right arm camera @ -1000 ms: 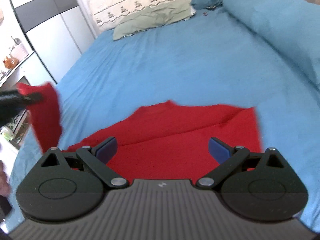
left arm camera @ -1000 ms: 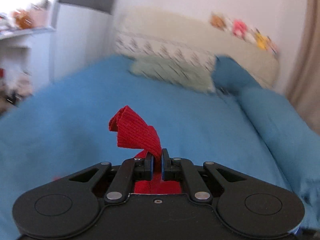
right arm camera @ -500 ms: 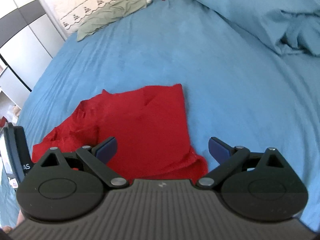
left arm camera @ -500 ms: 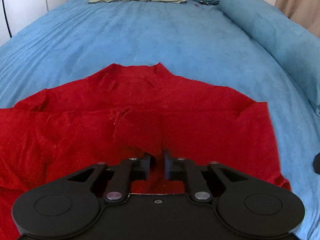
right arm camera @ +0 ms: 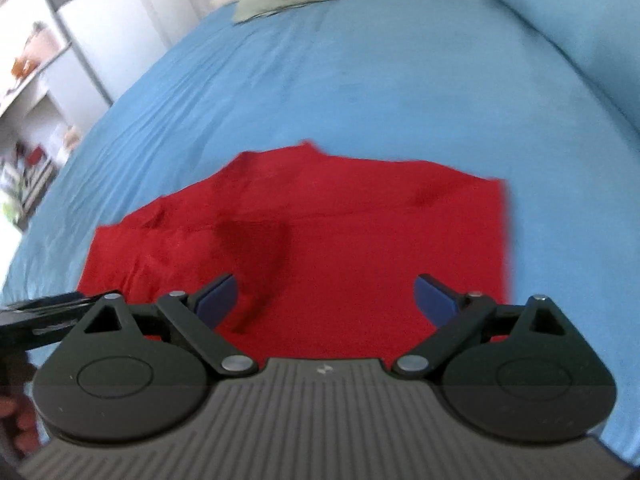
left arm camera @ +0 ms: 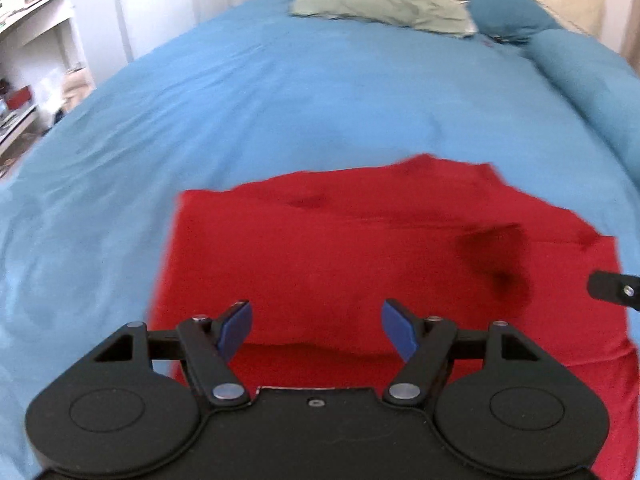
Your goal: Fold small clothes
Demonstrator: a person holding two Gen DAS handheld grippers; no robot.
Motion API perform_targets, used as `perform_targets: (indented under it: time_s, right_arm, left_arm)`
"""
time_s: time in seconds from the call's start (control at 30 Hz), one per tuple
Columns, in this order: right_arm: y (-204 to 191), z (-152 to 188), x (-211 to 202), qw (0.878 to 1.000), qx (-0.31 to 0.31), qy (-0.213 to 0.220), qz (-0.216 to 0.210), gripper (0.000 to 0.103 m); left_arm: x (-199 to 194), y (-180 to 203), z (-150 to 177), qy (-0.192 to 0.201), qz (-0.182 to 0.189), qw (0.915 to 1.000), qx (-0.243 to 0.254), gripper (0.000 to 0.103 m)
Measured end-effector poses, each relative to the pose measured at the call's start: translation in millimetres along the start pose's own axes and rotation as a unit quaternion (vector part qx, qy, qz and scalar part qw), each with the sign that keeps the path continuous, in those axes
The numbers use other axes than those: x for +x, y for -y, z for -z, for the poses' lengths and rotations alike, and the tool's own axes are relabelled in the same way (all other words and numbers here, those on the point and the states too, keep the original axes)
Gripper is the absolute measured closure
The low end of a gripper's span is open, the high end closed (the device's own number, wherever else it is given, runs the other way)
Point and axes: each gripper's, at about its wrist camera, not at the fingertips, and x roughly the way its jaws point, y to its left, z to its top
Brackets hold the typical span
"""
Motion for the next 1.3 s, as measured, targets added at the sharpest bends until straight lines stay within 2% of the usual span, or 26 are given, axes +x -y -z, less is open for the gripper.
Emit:
perform_targets:
  time_s: [0.1, 0.23, 0.3, 0.4, 0.47, 0.53, 0.6, 0.7, 0.77, 0.9, 1.0, 1.07, 1.13, 1.2, 1.3]
  right_arm:
    - [-37.7, -1.7, 31.9, 0.999, -0.038, 0.004, 0.004, 0.001]
    - [-61.1, -1.0, 67.6, 0.997, -0.071, -0.004, 0.029, 0.023]
    - [-56.4, 0.4, 72.8, 0.998, -0.056, 0.0, 0.041, 0.024]
    - [-38.8, 3.4, 67.0, 0.997, -0.031, 0.002, 0.077, 0.024]
    - [-21.5, 6.3, 60.6, 0.996, -0.001, -0.009, 0.085, 0.024]
    - [-5.8, 11.8, 52.7, 0.997, 0.037, -0.016, 0.068, 0.022]
    - [7.5, 20.3, 44.7, 0.996, 0.083, -0.013, 0.022, 0.021]
    - [10.9, 28.9, 48.0, 0.991, 0.128, -0.023, -0.014, 0.02]
    - [11.5, 31.9, 49.8, 0.987, 0.16, -0.017, -0.023, 0.021]
    - [10.8, 29.8, 52.5, 0.975, 0.222, 0.001, -0.003, 0.024]
    - [12.4, 26.2, 56.7, 0.97, 0.242, 0.001, 0.025, 0.042]
    - [14.1, 26.0, 58.1, 0.971, 0.235, -0.007, 0.04, 0.07]
    - [13.9, 23.1, 57.1, 0.974, 0.221, -0.015, 0.038, 0.083]
    - [10.3, 15.2, 51.2, 0.979, 0.201, -0.01, 0.031, 0.083]
    - [2.3, -5.8, 24.9, 0.985, 0.17, 0.027, 0.01, 0.083]
  left_arm:
    - [5.8, -27.2, -1.0, -0.005, -0.01, 0.9999, -0.008, 0.027]
    - [5.9, -44.5, -2.7, -0.002, -0.022, 0.9997, -0.002, 0.027]
    - [4.8, -51.4, -2.8, 0.0, -0.021, 0.9998, 0.0, 0.027]
    - [4.2, -56.7, -0.7, 0.0, -0.012, 0.9999, -0.009, 0.027]
    - [6.9, -59.1, 0.3, -0.005, -0.007, 0.9999, -0.015, 0.027]
    - [7.2, -60.0, 1.3, -0.01, -0.002, 0.9998, -0.016, 0.027]
    - [6.8, -61.1, 2.0, -0.012, 0.003, 0.9998, -0.015, 0.027]
    - [8.8, -63.6, 3.0, -0.013, 0.002, 0.9999, -0.009, 0.027]
    - [11.1, -66.5, 3.6, -0.014, -0.002, 0.9999, -0.008, 0.027]
    - [14.2, -76.1, 6.4, -0.014, -0.019, 0.9997, -0.008, 0.027]
    - [18.0, -84.7, 12.5, -0.021, -0.031, 0.9992, -0.008, 0.027]
    - [21.7, -90.6, 19.1, -0.031, -0.039, 0.9987, -0.009, 0.027]
    - [25.6, -95.1, 25.4, -0.04, -0.045, 0.9982, -0.007, 0.027]
    - [29.2, -97.4, 30.1, -0.047, -0.049, 0.9977, -0.005, 0.027]
    - [33.3, -98.8, 34.0, -0.047, -0.048, 0.9978, 0.0, 0.027]
